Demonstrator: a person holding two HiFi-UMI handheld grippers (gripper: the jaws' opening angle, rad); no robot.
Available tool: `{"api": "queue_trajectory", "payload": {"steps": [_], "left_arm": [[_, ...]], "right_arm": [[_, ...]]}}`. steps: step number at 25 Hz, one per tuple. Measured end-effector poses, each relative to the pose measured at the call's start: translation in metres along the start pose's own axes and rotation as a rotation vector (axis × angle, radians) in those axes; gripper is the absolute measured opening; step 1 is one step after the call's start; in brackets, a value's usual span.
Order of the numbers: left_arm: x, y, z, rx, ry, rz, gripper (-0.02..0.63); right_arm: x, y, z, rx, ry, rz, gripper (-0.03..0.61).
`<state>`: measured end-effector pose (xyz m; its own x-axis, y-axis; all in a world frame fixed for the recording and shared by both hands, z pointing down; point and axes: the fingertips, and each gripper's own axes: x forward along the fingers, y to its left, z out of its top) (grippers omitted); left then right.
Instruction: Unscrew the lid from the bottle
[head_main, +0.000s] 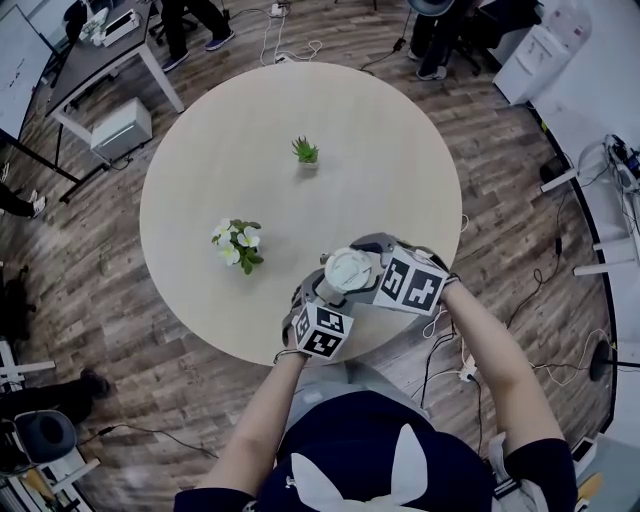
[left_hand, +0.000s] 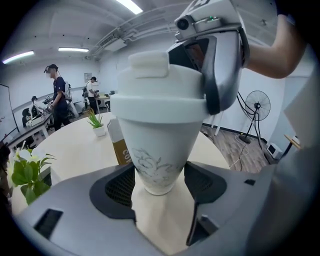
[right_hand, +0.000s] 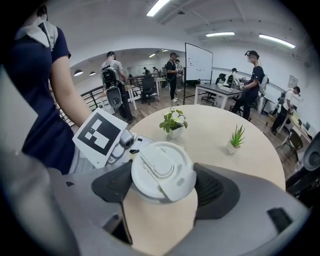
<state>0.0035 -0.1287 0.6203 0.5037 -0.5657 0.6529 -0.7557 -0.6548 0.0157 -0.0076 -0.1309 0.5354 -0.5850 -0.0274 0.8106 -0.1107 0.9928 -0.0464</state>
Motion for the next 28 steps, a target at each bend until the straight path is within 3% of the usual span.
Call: {"api": "queue_trajectory", "payload": {"steps": [4,8,11,15,18,23,24,28], "left_arm": [[0.000,0.000,-0.001,0.001,0.003,-0.001,0.319],[0.000,-0.002,0.000,0.000,0.007,0.003,0.319],[0.000,0.000,0.000,-0.007,0.009,0.006,0.319],[0.000,0.001,-0.001,-0.015,0.006,0.011,0.319],[0.001,0.002,-0.002,-0.018,0.009,0.013,0.319],[0.001,0.004,-0.001,-0.035,-0.001,0.007,0.318],[0.001,0.004,-0.002,-0.033,0.000,0.007,0.318],[0.000,0.003,-0.003,-0.029,0.004,0.011,0.316]], "right_arm": [[0.002,0.001,-0.001,-0.077,0.069,0.033,0.385],[-0.001,0.002,-0.004,-0.109,0.060,-0.052,0.403],[-0.006,0.000,0.006,0.040,-0.086,-0.144,0.437],[-0.016,-0.005,0.020,0.383,-0.335,-0.340,0.469],[-0.015,-0.011,0.016,0.570,-0.421,-0.476,0.456],[-0.007,-0.021,0.010,0.601,-0.390,-0.572,0.437],[-0.006,-0.022,0.009,0.599,-0.387,-0.569,0.459],[-0.004,-0.020,0.010,0.576,-0.379,-0.530,0.434]]}}
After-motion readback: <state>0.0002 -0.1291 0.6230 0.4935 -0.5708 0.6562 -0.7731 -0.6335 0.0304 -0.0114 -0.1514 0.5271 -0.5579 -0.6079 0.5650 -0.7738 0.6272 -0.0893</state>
